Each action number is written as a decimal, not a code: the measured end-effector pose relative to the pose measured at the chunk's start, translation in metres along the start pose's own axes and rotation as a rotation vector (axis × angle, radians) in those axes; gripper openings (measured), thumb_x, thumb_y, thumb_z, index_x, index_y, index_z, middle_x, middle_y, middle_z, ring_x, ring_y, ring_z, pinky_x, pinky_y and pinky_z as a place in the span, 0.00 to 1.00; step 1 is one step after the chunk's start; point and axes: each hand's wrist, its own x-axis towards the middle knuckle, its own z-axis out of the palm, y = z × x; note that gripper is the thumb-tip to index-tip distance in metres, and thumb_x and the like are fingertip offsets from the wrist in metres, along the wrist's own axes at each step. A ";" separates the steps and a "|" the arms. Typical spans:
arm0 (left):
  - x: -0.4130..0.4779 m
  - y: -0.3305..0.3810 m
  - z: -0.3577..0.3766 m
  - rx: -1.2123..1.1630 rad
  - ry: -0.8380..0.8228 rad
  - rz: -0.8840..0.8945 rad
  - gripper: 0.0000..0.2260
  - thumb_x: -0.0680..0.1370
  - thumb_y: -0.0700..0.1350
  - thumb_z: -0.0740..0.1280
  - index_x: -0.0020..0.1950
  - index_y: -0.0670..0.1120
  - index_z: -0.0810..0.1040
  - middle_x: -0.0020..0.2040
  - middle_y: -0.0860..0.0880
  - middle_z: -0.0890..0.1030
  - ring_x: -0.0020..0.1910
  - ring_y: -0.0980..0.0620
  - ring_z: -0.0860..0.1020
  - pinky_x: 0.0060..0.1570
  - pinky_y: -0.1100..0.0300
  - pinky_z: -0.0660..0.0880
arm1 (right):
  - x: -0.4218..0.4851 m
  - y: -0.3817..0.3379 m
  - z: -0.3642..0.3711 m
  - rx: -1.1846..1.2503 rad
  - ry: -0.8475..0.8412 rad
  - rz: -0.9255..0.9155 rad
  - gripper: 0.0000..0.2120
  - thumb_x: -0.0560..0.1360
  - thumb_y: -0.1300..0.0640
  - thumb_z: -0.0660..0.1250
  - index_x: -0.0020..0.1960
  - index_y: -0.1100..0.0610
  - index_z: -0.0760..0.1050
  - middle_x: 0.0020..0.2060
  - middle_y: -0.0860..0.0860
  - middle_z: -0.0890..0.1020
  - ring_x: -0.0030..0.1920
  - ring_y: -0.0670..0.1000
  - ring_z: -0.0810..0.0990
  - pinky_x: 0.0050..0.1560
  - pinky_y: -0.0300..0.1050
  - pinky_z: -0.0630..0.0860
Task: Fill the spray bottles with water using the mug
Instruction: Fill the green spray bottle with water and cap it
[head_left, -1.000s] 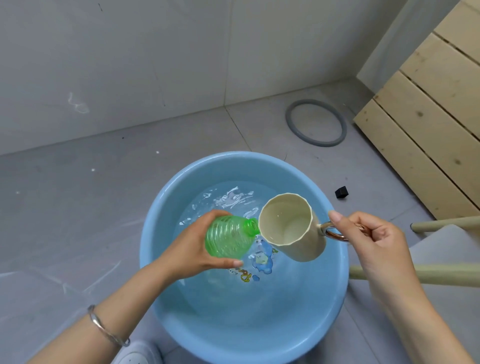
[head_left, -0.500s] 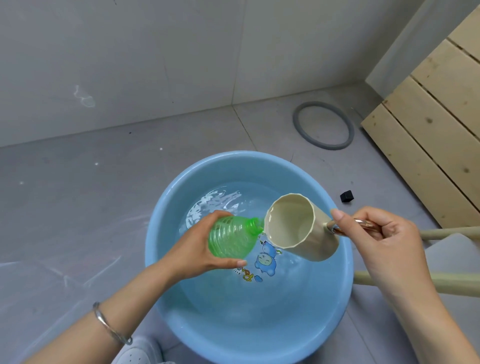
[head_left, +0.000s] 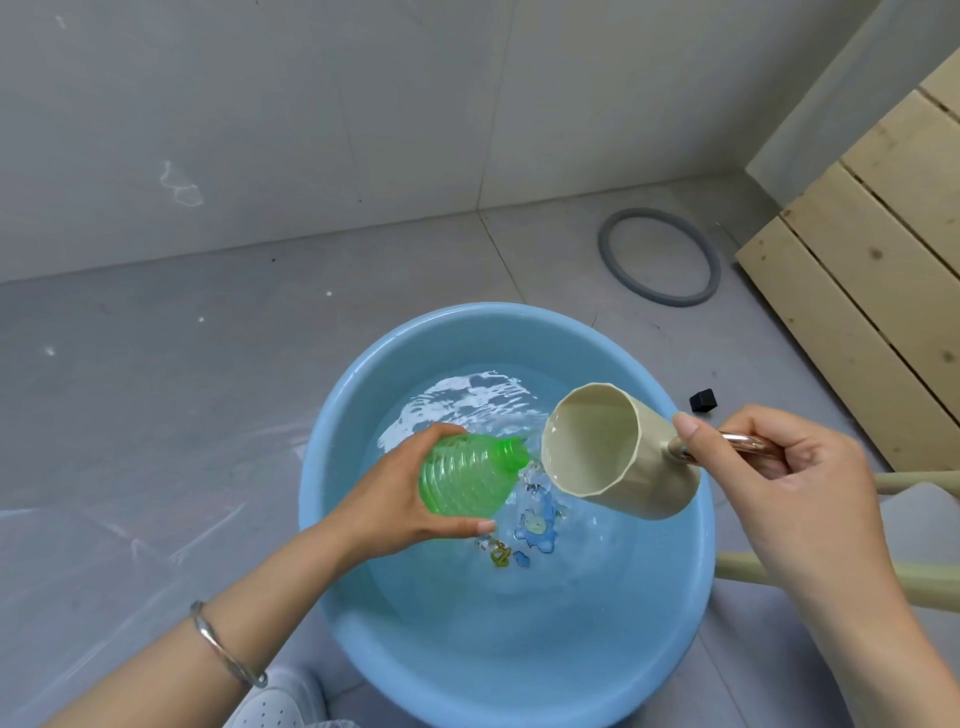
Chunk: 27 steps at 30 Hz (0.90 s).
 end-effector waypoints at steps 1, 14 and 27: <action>0.000 0.000 0.000 0.001 0.001 -0.003 0.41 0.53 0.78 0.69 0.62 0.65 0.67 0.61 0.67 0.73 0.62 0.64 0.72 0.63 0.63 0.69 | 0.000 0.000 0.000 -0.003 -0.001 -0.002 0.16 0.70 0.56 0.73 0.30 0.64 0.74 0.18 0.45 0.66 0.22 0.44 0.64 0.24 0.31 0.58; -0.001 -0.002 0.001 -0.010 0.013 -0.025 0.42 0.52 0.78 0.70 0.63 0.65 0.68 0.61 0.68 0.74 0.62 0.65 0.72 0.63 0.63 0.69 | 0.003 -0.005 0.000 -0.053 0.007 -0.069 0.15 0.70 0.56 0.73 0.29 0.60 0.74 0.22 0.47 0.70 0.26 0.45 0.67 0.27 0.31 0.60; -0.002 -0.004 0.003 -0.013 0.031 -0.030 0.39 0.55 0.72 0.74 0.64 0.63 0.69 0.62 0.66 0.75 0.63 0.63 0.72 0.66 0.58 0.70 | 0.005 -0.016 0.003 -0.129 0.026 -0.186 0.18 0.68 0.52 0.74 0.27 0.53 0.68 0.29 0.49 0.73 0.30 0.46 0.69 0.30 0.29 0.62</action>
